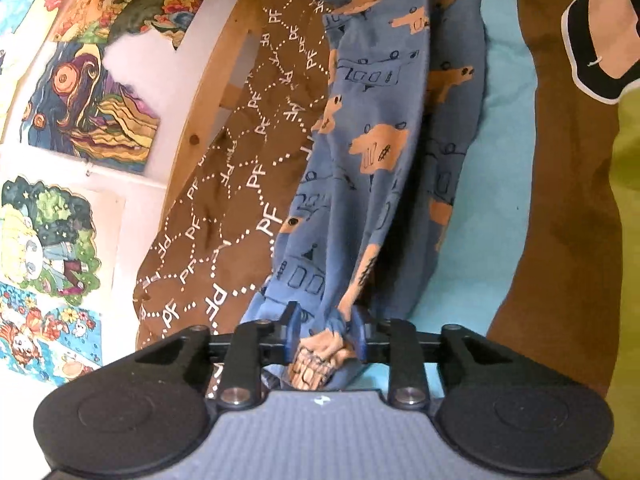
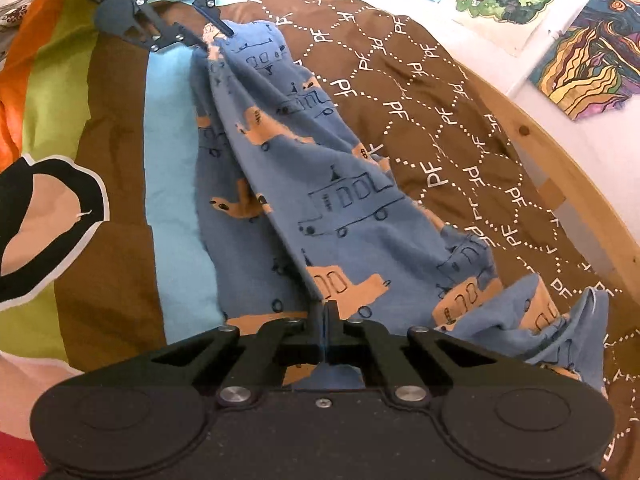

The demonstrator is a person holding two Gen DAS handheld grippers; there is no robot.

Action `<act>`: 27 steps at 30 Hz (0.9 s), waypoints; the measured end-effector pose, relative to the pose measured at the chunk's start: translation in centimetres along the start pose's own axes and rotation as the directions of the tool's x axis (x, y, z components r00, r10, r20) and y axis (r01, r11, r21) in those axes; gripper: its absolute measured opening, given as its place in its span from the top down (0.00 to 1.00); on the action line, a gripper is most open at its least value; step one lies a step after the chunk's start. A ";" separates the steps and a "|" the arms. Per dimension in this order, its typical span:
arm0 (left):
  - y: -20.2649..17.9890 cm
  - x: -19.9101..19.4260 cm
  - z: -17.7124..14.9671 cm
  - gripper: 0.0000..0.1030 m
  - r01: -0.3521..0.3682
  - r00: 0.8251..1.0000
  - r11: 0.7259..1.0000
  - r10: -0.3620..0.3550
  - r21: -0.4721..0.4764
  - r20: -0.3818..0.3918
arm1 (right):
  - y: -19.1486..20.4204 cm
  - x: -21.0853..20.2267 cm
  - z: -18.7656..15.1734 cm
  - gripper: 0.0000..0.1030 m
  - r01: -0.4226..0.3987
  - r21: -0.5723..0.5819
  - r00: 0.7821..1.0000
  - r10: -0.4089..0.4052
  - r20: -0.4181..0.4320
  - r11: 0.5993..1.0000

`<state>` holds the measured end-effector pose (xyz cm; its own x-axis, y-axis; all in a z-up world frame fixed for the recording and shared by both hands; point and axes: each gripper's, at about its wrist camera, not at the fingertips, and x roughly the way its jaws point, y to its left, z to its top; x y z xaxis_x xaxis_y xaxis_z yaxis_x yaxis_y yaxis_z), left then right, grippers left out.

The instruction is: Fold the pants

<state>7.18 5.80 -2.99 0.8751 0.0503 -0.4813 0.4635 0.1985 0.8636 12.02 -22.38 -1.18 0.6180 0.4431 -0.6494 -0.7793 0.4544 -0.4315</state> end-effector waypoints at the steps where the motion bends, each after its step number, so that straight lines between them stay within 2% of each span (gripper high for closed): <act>1: 0.2 -0.1 -0.1 0.65 0.007 1.000 1.000 -0.007 -0.007 -0.007 | -0.1 0.0 0.1 1.00 0.001 -0.001 1.000 -0.001 0.002 1.000; 4: 0.3 -0.2 -0.5 0.57 0.030 0.999 1.000 -0.030 -0.001 -0.023 | -0.1 -0.1 0.1 1.00 0.007 0.002 1.000 -0.007 0.007 1.000; 13: 0.5 -0.7 -1.2 0.50 0.036 0.998 0.999 -0.035 0.022 -0.042 | -1.2 -0.6 -0.1 1.00 0.037 0.046 0.999 -0.038 0.012 0.998; 19: 1.3 -0.1 -1.0 0.58 0.033 0.998 0.999 -0.032 0.021 -0.054 | -2.7 -1.0 -0.3 1.00 0.070 0.097 0.997 -0.072 0.019 0.993; 20: 1.4 0.0 -0.9 0.64 0.032 0.998 0.999 -0.031 0.031 -0.050 | -2.8 -1.0 -0.3 1.00 0.072 0.097 0.997 -0.074 0.019 0.993; 21: 1.4 0.1 -0.8 0.74 0.040 0.998 0.998 -0.038 0.041 -0.048 | -2.9 -1.0 -0.3 1.00 0.075 0.092 0.997 -0.077 0.019 0.993; 23: 1.5 0.4 -0.6 0.85 0.060 0.997 0.997 -0.057 0.052 -0.055 | -2.9 -1.0 -0.2 1.00 0.076 0.087 0.997 -0.078 0.018 0.993; 27: 2.0 0.3 -0.5 0.92 0.037 0.998 0.997 -0.034 0.062 -0.049 | -2.7 -1.1 -0.2 1.00 0.076 0.086 0.997 -0.078 0.019 0.993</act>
<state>8.29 6.72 -1.50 0.8512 0.0914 -0.5168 0.5030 0.1390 0.8530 13.43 -24.26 0.55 0.6787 0.4206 -0.6021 -0.7181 0.5518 -0.4240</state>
